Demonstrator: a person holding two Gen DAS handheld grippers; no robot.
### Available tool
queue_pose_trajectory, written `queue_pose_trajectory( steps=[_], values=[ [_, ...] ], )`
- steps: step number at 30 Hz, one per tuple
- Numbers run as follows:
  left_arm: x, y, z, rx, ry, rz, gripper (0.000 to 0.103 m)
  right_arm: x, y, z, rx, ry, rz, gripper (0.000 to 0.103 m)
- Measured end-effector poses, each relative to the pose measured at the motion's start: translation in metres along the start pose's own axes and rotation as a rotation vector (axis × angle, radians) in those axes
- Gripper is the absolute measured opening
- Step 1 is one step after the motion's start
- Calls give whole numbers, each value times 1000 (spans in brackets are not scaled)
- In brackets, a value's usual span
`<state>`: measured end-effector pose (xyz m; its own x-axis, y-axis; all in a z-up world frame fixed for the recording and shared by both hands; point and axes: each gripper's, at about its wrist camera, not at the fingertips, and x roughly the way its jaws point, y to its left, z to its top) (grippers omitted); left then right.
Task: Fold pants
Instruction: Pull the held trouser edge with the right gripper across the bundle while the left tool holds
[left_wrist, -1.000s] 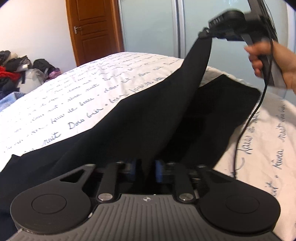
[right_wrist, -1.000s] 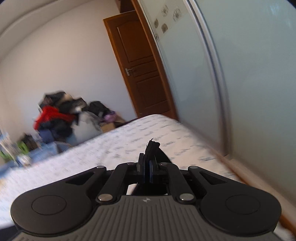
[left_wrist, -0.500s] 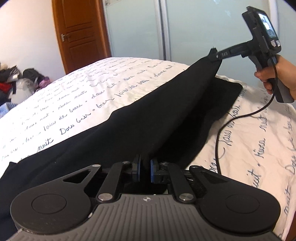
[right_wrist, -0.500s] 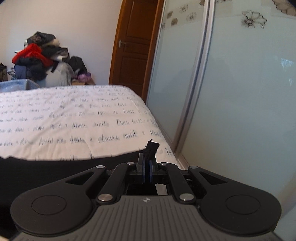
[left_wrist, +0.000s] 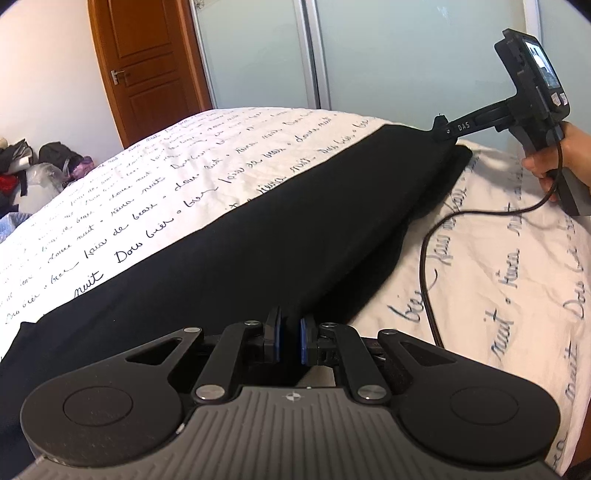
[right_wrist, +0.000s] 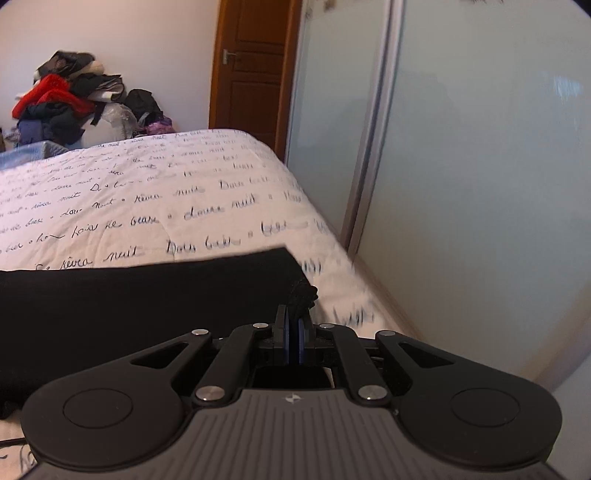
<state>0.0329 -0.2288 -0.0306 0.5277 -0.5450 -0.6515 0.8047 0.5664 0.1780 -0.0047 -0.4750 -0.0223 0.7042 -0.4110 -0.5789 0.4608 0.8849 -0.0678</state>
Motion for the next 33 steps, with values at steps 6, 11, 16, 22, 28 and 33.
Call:
queue_pose_trajectory(
  steps=[6,11,16,22,28,33],
  values=[
    [3,-1,-3,13,9,1,14,1,-4,-8,29,17,10,5],
    [6,0,-4,10,24,-16,16,7,-5,-10,29,59,21,7],
    [-6,10,-2,-25,21,-87,27,-6,-18,-10,107,29,-24,34],
    [-22,24,9,-105,-21,-146,34,-28,-20,-9,173,-99,35,41],
    [-3,29,11,-162,25,-70,42,0,-5,-19,103,66,104,41],
    [-1,26,9,-156,39,-85,42,-35,-18,-21,197,-41,75,45]
  ],
)
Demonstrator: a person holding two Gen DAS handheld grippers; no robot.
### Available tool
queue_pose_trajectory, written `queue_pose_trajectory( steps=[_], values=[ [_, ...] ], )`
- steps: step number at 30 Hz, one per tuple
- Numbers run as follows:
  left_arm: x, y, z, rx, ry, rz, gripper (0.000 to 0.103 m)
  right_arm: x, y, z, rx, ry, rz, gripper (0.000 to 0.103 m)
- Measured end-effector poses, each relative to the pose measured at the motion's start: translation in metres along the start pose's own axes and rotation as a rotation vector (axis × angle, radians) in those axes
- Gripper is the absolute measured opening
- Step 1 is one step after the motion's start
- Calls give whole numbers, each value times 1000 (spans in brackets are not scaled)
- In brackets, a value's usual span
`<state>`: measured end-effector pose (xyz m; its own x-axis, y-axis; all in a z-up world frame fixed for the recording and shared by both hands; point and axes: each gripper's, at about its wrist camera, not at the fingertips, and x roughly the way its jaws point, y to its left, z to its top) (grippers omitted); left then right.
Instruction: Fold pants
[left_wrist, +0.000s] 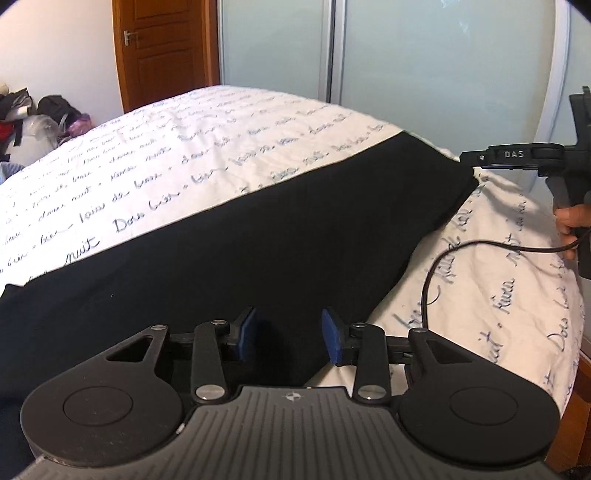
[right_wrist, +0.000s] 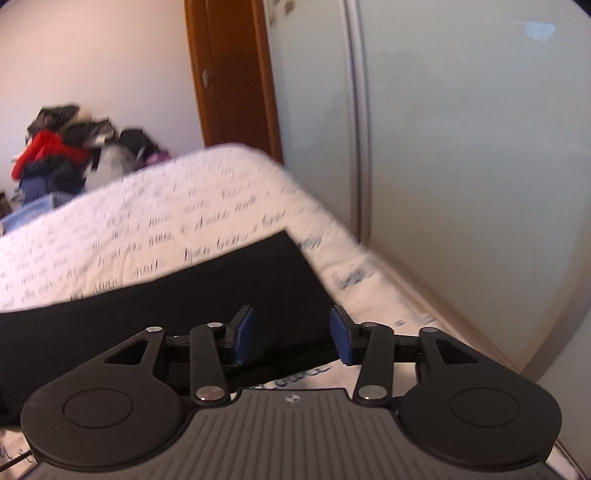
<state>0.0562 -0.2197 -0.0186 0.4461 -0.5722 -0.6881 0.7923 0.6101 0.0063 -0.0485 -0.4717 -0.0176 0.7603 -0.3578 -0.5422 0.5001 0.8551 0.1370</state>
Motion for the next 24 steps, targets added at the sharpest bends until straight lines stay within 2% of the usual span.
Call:
queue_pose_trajectory(
  steps=[2,5,8,11,14,19,24],
  values=[
    [0,-2,3,1,-18,-3,44,-5,-9,2,73,12,68,45],
    [5,-4,5,-7,-12,-3,44,4,-31,0,274,50,182,45],
    [6,-6,2,-7,-4,3,44,12,-52,-8,460,72,206,47],
    [6,-5,1,11,-6,9,45,15,-68,-22,633,95,271,46],
    [9,-6,0,7,-4,16,47,15,-68,-31,677,118,292,45],
    [11,-6,0,-2,-5,19,49,29,-58,-35,708,160,391,45],
    [11,-7,2,-10,-1,26,49,53,-58,-31,728,108,411,45]
  ],
)
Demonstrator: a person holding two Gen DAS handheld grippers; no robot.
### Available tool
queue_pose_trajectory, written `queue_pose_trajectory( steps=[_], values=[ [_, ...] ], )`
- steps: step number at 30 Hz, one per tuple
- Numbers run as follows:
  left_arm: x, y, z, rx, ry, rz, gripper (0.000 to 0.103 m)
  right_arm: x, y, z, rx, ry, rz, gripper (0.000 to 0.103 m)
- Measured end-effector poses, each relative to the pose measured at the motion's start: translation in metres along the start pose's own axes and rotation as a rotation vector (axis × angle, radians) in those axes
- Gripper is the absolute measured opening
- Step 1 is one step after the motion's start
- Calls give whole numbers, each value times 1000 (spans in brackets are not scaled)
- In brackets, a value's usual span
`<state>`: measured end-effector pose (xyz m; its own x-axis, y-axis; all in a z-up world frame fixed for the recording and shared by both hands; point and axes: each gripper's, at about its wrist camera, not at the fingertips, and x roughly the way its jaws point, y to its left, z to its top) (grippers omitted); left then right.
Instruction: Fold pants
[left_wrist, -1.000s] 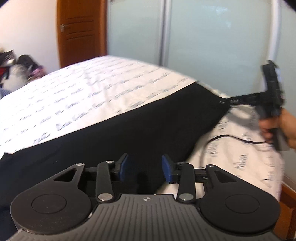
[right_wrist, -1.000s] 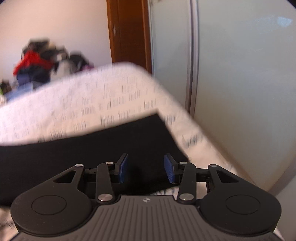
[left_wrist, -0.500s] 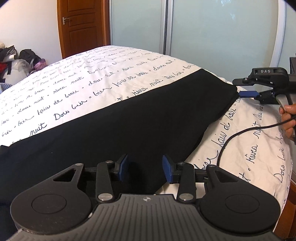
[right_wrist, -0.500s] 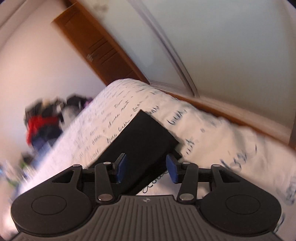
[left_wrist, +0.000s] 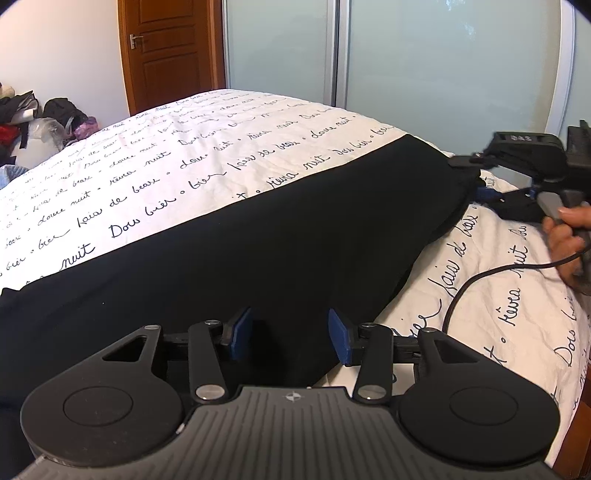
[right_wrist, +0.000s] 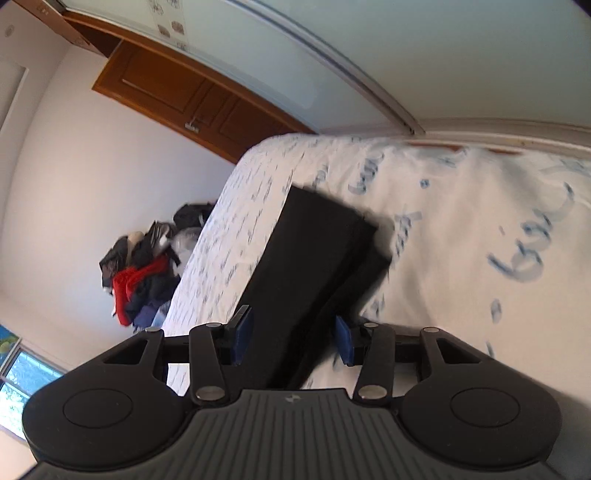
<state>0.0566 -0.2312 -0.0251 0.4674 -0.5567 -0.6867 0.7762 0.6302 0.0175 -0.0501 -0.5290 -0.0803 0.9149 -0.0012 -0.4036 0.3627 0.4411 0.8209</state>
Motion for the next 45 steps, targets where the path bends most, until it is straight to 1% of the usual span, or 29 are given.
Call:
queue_pose_trajectory(
  steps=[4,5,6,8,9,11,14,15,17,19,20,22,23,24,25,26,27,28,29,30,33,35,36,38,39,40,42,45],
  values=[
    [-1,-1,2,4,-3,5,50,18,1,14,-9,-45,2,44],
    [-2,-2,2,5,-4,6,50,21,2,17,-17,-45,-3,36],
    [-2,-2,2,6,-6,8,50,25,3,19,-35,-45,-20,22],
    [-3,-2,2,7,-9,12,50,28,3,22,-53,-52,-42,10],
    [-4,-1,3,4,-11,16,50,28,2,22,-44,-61,-40,9],
    [-5,1,4,-11,-19,25,50,19,9,24,-75,-107,-40,8],
    [-5,5,6,-30,-24,27,51,7,36,21,-213,-165,-33,8],
    [-4,6,6,-34,-20,30,51,8,42,21,-247,-168,-50,8],
    [-2,7,6,-46,-11,30,51,14,44,23,-274,-141,-106,8],
    [-1,9,6,-58,-3,18,51,22,36,25,-241,-105,-157,8],
    [-1,9,6,-60,-2,15,51,25,30,27,-206,-82,-168,10],
    [-1,10,6,-60,-8,18,56,29,18,28,-132,-41,-150,19],
    [-1,10,6,-62,-14,22,57,29,13,28,-98,-40,-124,27],
    [-1,11,7,-69,-19,25,59,29,11,28,-82,-46,-93,31],
    [0,12,8,-80,-22,24,59,29,12,27,-90,-53,-80,31],
    [1,15,8,-96,-23,20,59,30,16,25,-113,-62,-90,32],
    [2,18,9,-115,-19,14,59,31,20,25,-144,-64,-102,28],
    [4,22,11,-140,-7,11,58,33,26,23,-177,-69,-118,22],
    [6,26,12,-167,6,5,56,34,32,22,-216,-73,-136,11],
    [7,30,13,-195,18,-2,54,34,39,19,-261,-81,-146,10],
    [8,43,17,-267,26,-34,53,34,67,7,-426,-111,-191,10],
    [4,49,21,-306,8,-62,56,35,91,-7,-575,-120,-215,10],
    [4,52,24,-330,0,-83,60,36,104,-17,-660,-122,-228,10],
    [4,61,29,-404,-9,-151,67,40,125,-38,-821,-122,-254,10],
    [5,65,31,-450,-13,-194,72,43,133,-47,-886,-118,-262,10],
    [8,69,33,-497,-19,-237,76,47,139,-56,-936,-113,-264,10],
    [15,76,37,-584,-26,-310,76,54,147,-69,-994,-96,-267,10],
    [30,80,42,-684,-25,-408,76,60,152,-83,-1043,-74,-268,10]
  ],
)
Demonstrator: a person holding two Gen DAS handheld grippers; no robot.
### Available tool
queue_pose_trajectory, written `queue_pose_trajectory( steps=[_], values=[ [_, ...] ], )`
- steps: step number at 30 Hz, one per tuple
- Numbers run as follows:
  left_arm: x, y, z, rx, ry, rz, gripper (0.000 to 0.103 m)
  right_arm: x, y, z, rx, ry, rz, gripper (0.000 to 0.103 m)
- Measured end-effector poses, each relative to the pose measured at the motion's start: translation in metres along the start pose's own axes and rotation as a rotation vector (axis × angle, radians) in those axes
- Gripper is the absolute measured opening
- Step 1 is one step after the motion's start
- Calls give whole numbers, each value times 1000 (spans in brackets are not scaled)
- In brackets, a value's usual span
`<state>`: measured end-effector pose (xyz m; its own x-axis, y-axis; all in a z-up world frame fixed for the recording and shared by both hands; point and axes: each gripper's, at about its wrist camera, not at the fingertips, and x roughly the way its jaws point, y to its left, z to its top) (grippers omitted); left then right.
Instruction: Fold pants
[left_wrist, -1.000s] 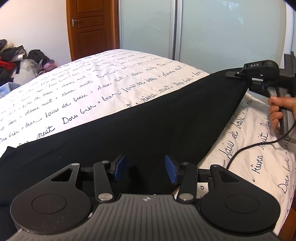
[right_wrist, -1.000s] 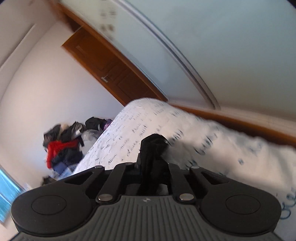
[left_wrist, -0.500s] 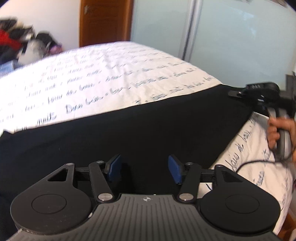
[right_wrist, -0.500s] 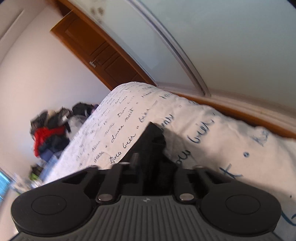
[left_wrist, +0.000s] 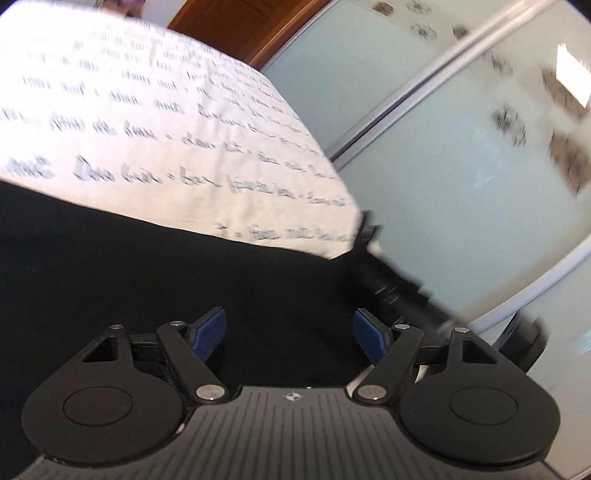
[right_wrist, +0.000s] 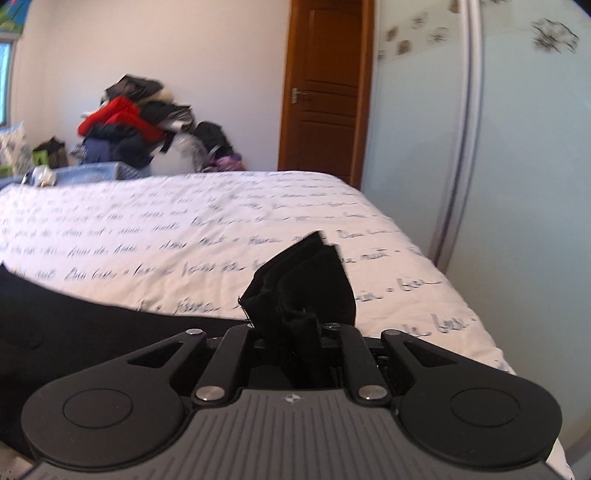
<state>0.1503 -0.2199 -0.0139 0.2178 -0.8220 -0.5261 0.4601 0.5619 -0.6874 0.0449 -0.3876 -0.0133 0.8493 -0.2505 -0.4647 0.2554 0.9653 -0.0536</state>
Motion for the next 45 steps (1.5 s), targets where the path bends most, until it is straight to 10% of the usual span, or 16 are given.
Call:
queue_pose_trajectory(
  steps=[7,14,17,19,23,27,30,35,45],
  values=[
    [31,14,8,-247,45,-200,76,-17,43,-3,-131,-27,38,10],
    [39,34,13,-355,28,-198,72,-34,95,-12,-307,-53,115,10],
    [38,43,16,-369,22,-174,50,-39,115,-15,-367,-55,148,10],
    [38,46,17,-362,45,-149,12,-39,125,-18,-404,-59,155,10],
    [35,51,14,-319,33,-105,9,-37,135,-23,-452,-50,145,13],
    [29,45,11,-231,5,-49,9,-39,139,-33,-514,-39,85,65],
    [24,41,8,-180,-12,-20,9,-45,137,-41,-531,-36,77,60],
    [9,32,4,-66,-43,49,9,-44,137,-40,-507,-16,104,18],
    [-42,22,-2,220,-130,266,9,-51,161,-33,-440,-23,307,16]
  ],
)
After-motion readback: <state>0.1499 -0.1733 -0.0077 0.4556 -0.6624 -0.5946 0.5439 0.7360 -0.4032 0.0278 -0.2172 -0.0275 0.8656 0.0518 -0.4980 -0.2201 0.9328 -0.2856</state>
